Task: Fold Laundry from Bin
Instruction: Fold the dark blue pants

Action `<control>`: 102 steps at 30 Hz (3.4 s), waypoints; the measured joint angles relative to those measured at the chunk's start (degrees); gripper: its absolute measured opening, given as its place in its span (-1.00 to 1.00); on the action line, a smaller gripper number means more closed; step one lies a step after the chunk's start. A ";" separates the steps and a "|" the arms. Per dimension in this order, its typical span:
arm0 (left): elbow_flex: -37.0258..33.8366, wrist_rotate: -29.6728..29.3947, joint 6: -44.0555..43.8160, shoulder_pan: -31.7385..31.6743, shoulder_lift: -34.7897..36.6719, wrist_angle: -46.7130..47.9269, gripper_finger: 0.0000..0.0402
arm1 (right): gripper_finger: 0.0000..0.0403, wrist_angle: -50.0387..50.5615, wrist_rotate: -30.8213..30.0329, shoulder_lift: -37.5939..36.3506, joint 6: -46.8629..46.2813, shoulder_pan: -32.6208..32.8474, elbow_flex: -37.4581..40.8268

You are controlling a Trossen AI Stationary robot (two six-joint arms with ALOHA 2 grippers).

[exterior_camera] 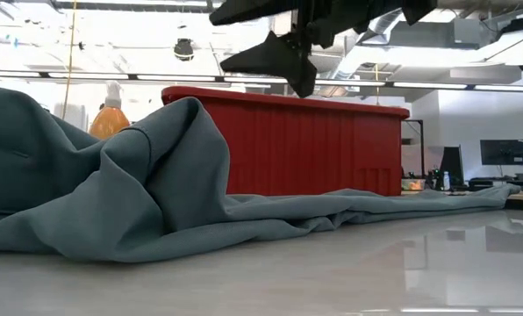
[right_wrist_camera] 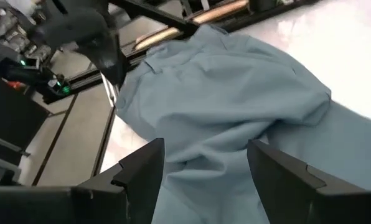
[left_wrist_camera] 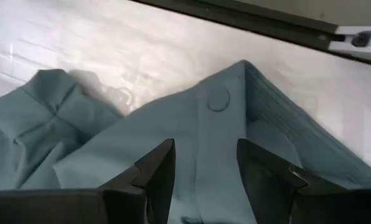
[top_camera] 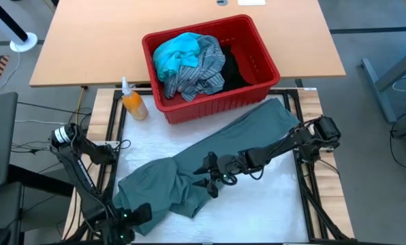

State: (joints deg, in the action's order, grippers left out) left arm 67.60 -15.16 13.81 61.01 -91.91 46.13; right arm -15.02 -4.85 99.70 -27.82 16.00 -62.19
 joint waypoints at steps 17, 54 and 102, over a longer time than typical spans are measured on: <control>-8.67 6.97 2.18 -1.19 -0.03 -5.22 -0.20 | 0.28 -0.39 0.44 -0.02 -0.21 -0.36 0.00; -10.06 -1.95 -38.14 -2.11 24.87 -17.19 -1.00 | 0.28 20.63 -12.43 -0.11 2.81 3.59 0.00; -10.02 5.10 -27.33 5.07 -2.60 -9.19 0.15 | 0.28 32.99 -21.00 -0.06 -11.29 -4.40 6.25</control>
State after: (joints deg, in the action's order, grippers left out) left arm 57.58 -10.06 -13.52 66.09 -94.52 36.94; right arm 17.98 -25.84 99.63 -39.11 11.60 -55.94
